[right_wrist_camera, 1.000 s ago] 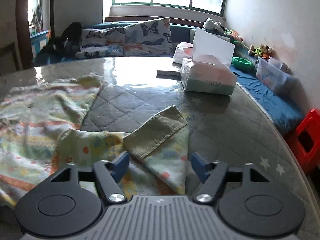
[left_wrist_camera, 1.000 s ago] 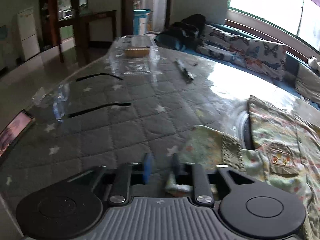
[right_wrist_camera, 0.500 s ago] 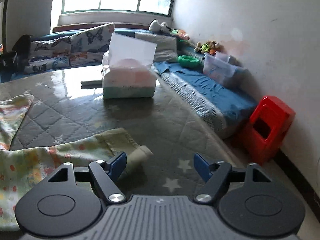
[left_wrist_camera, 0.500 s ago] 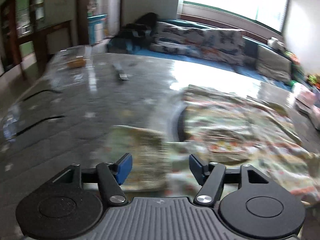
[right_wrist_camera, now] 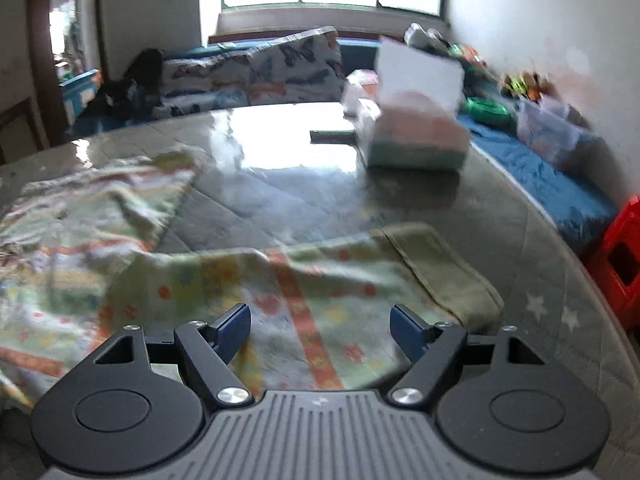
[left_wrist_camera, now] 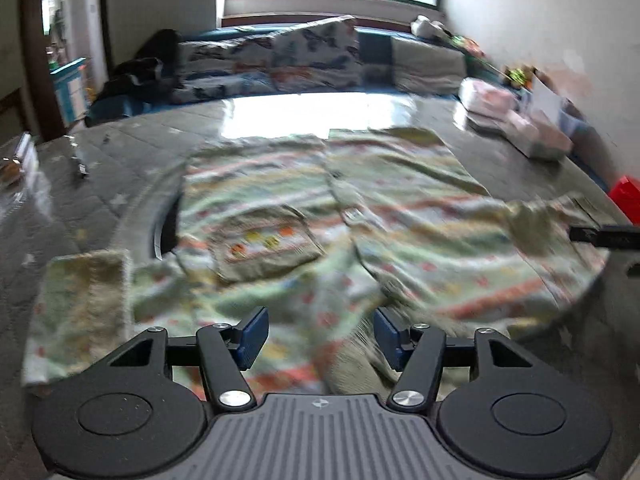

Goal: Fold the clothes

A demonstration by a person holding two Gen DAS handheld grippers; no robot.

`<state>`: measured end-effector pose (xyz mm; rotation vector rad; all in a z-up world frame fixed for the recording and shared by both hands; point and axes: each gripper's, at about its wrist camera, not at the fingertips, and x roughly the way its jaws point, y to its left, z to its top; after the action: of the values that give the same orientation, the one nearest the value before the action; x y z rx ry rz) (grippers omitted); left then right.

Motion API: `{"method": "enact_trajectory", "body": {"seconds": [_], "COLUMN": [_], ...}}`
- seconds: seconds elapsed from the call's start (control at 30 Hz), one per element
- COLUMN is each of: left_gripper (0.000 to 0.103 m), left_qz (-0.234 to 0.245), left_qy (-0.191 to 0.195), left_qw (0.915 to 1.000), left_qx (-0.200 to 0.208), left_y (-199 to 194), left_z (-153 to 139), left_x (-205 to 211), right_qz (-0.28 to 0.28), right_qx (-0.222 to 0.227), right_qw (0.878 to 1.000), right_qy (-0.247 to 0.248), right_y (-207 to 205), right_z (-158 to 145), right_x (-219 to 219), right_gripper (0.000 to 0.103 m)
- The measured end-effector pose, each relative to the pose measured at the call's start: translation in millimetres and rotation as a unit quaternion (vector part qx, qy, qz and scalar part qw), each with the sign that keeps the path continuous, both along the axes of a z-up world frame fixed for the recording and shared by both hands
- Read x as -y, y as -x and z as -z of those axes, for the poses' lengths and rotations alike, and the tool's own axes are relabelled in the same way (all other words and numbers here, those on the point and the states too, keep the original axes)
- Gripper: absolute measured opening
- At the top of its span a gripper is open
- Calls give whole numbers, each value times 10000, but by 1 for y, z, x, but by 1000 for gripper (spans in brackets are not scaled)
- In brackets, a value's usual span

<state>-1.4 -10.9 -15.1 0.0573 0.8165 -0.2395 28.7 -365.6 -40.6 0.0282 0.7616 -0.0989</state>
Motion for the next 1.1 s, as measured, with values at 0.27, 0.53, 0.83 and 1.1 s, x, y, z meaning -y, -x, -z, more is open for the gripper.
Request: {"method": "enact_trajectory", "body": {"seconds": [0.27,0.53,0.83,1.1], "left_gripper": [61,61,63,71], "left_qz": [332,-607,-1560,-2033], "left_qy": [159,485,-138,-890], "left_qw": [9993,9969,9868,9735], "left_qx": [-8,89,409,546], "left_y": [18,0,-2,-1], "left_z": [3,-4,3,14], "left_x": [0,-58,-104,-120], "right_qz": [248,322,311,301], "right_qx": [-26,-54,-87,-83], "right_qw": [9997,9994,9995,9995], "right_qy": [-59,-71,-51,-68], "right_y": [5,5,3,2], "right_z": [1,2,2,2], "right_x": [20,27,26,26], "right_gripper": [84,85,88,90]}}
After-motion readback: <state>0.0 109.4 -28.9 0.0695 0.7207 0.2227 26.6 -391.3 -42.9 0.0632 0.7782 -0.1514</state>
